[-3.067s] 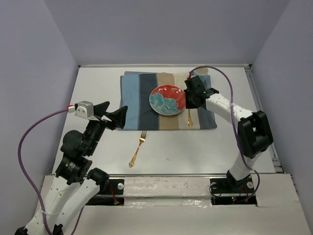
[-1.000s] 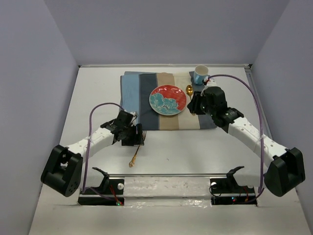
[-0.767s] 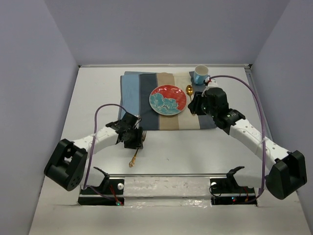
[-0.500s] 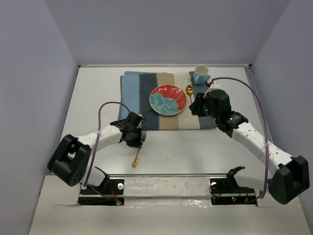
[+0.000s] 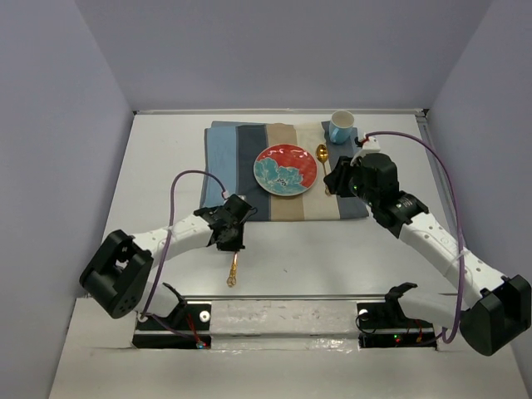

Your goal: Set the dinner table for one person

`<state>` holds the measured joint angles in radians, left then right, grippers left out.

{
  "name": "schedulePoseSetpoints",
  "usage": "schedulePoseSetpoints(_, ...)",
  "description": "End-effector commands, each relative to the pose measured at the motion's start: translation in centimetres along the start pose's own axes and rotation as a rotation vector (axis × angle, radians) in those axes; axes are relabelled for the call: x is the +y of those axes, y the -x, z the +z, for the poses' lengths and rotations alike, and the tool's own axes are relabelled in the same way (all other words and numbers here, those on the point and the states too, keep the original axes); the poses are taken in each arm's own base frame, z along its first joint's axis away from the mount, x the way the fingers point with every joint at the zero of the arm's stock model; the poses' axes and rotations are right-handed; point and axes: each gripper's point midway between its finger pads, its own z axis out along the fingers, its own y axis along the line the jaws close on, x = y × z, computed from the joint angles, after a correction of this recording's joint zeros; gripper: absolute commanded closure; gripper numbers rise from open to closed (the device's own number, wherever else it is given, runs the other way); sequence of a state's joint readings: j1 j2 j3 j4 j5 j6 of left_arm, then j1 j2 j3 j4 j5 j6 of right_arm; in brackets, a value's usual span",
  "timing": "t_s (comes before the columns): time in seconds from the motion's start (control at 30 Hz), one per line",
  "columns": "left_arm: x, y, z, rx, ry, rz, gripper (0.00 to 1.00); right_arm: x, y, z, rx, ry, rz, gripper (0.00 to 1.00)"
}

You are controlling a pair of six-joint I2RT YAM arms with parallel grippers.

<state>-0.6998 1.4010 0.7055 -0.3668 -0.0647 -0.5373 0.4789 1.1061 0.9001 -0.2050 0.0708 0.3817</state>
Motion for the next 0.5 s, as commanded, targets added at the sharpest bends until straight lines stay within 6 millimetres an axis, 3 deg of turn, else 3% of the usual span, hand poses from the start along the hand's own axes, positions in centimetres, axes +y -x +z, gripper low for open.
schedulePoseSetpoints(0.0,1.0,1.1,-2.8,-0.066,0.049,-0.011,1.00,0.5,1.6,-0.2,-0.065,0.023,0.000,0.59)
schedulePoseSetpoints(0.07,0.8,2.4,-4.1,-0.110,0.046,-0.014,1.00,0.5,1.6,-0.1,-0.064,0.024,0.000,0.59)
schedulePoseSetpoints(0.13,-0.2,5.4,-6.2,-0.205,0.019,-0.019,1.00,0.6,1.4,0.1,-0.059,0.025,0.002,0.59)
schedulePoseSetpoints(0.2,-0.4,7.8,-6.8,-0.247,0.015,-0.029,1.00,0.5,1.1,0.4,-0.049,0.025,0.003,0.59)
schedulePoseSetpoints(0.23,-1.2,10.3,-7.9,-0.305,-0.009,-0.018,1.00,0.5,1.0,0.5,-0.044,0.024,0.003,0.59)
schedulePoseSetpoints(0.3,-1.9,13.5,-8.2,-0.360,-0.007,-0.011,1.00,0.4,0.8,0.7,-0.040,0.019,0.003,0.59)
schedulePoseSetpoints(0.33,-1.9,15.0,-7.5,-0.377,0.010,-0.002,1.00,0.3,0.9,0.7,-0.042,0.013,0.003,0.59)
schedulePoseSetpoints(0.4,-2.3,17.1,-7.2,-0.405,0.008,-0.003,1.00,0.2,0.8,0.8,-0.043,0.012,0.003,0.59)
schedulePoseSetpoints(0.43,-2.8,19.4,-7.8,-0.460,-0.010,-0.021,1.00,0.2,0.7,0.9,-0.042,0.011,0.003,0.59)
schedulePoseSetpoints(0.47,-2.7,20.1,-6.6,-0.451,-0.002,-0.027,1.00,0.2,0.7,0.9,-0.044,0.011,0.004,0.59)
